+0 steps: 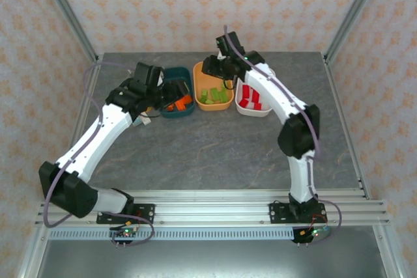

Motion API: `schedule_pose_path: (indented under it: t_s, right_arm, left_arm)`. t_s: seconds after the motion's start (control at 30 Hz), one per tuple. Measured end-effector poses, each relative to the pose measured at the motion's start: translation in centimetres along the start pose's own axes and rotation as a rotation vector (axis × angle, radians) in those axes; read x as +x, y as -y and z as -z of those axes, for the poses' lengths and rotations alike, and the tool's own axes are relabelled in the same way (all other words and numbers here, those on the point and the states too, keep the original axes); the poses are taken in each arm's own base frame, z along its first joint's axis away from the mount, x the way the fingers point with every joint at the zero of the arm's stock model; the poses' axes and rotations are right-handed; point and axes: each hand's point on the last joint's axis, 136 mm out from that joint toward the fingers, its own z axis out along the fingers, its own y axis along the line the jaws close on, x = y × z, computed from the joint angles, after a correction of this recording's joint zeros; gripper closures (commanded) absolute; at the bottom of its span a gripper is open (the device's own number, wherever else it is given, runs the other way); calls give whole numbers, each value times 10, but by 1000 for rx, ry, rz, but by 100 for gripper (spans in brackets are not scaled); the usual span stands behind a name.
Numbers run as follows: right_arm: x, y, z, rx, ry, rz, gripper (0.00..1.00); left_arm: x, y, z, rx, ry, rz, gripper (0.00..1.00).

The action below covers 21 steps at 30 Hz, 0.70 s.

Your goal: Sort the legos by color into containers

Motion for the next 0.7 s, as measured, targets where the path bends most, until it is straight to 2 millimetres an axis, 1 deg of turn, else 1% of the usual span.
schedule_pose_path:
  t_s: [0.03, 0.07, 0.17, 0.2, 0.23, 0.27, 0.3, 0.33, 0.43, 0.53, 0.6, 0.67, 0.7]
  right_arm:
    - [4, 2, 15, -3, 16, -1, 54]
    - [10, 6, 25, -3, 27, 0, 53]
    - [39, 27, 58, 11, 48, 3, 43]
    - [52, 36, 66, 21, 49, 7, 39]
    - [66, 47, 75, 34, 48, 10, 33]
    - [77, 55, 83, 45, 47, 16, 28]
    - [92, 66, 92, 55, 44, 15, 20]
    - [105, 76, 99, 67, 39, 20, 1]
    - [137, 98, 121, 90, 32, 38, 1]
    - [155, 115, 141, 122, 51, 54, 1]
    - [156, 128, 154, 170, 91, 58, 1]
    - [150, 143, 168, 253, 154, 54, 0]
    - [143, 155, 176, 324, 201, 43, 0]
  left_arm:
    - [6, -6, 3, -12, -7, -3, 37]
    - [11, -13, 6, -25, -13, -2, 36]
    - [31, -37, 13, -71, -41, -3, 34]
    - [38, -45, 16, -85, -49, -4, 23]
    - [46, -53, 20, -100, -57, -7, 7]
    - [50, -59, 24, -108, -58, -9, 1]
    - [56, -66, 28, -118, -58, -11, 0]
    - [61, -72, 32, -124, -58, -11, 0]
    - [72, -89, 44, -147, -40, -9, 0]
    - [75, -108, 56, -202, 1, -10, 0]
    - [72, -122, 66, -262, 50, -14, 0]
    - [63, -140, 81, -358, 131, -15, 0]
    - [56, -153, 91, -433, 181, -10, 0]
